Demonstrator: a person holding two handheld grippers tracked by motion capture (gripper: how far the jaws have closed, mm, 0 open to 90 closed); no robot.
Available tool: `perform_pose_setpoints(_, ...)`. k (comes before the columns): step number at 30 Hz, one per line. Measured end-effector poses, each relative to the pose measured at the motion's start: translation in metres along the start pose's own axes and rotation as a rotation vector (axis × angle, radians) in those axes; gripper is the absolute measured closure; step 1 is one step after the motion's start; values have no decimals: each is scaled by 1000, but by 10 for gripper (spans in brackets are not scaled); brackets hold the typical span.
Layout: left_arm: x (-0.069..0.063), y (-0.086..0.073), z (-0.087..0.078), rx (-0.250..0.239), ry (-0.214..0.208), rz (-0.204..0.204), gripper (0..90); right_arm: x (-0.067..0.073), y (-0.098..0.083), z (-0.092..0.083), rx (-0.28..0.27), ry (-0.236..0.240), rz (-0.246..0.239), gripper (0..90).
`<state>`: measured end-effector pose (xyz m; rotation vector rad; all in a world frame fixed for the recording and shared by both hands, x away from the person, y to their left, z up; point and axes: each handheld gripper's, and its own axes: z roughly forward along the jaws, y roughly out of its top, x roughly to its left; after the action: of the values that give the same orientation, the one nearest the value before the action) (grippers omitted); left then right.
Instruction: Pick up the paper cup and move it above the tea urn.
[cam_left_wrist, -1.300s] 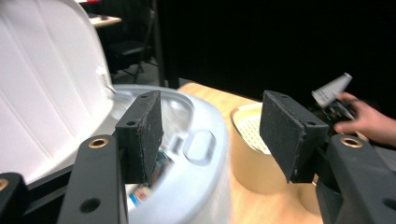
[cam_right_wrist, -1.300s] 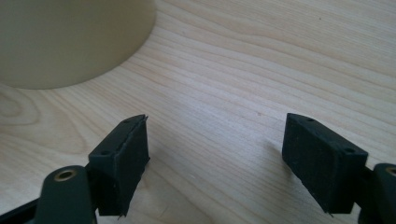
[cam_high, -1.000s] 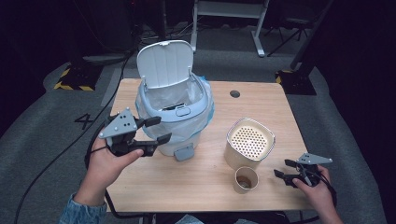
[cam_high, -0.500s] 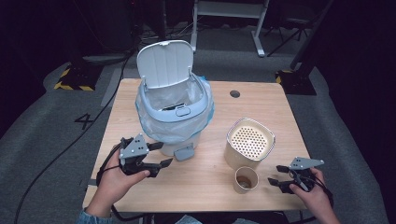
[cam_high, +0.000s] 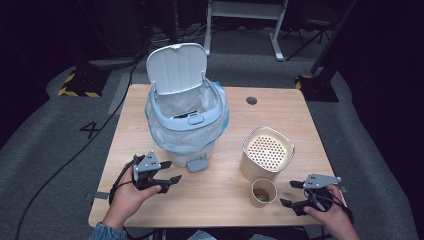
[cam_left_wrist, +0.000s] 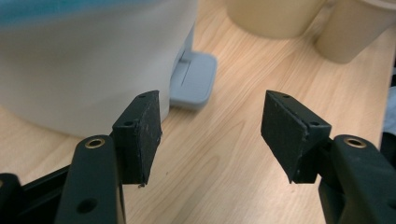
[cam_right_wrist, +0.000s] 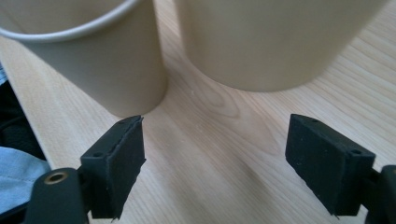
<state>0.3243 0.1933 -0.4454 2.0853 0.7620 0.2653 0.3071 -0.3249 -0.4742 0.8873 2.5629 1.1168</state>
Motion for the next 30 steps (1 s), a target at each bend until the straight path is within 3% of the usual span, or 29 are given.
perform_pose_setpoints(6, 7, -15, 13, 65, 7, 1, 393, 9, 2, 4, -43, 44, -37, 244)
perform_pose_setpoints(10, 10, -22, 21, 90, -2, -22, 394, 14, 3, 7, -68, 90, -58, 258)
perform_pose_setpoints(22, 9, -35, 35, 159, 22, -19, 374, 30, 7, 27, -124, 138, -69, 244)
perform_pose_setpoints(25, 8, -36, 37, 183, 34, 5, 367, 33, 7, 32, -131, 140, -68, 233)
perform_pose_setpoints(30, 7, -37, 41, 162, 24, 5, 341, 37, 9, 39, -145, 139, -67, 227)
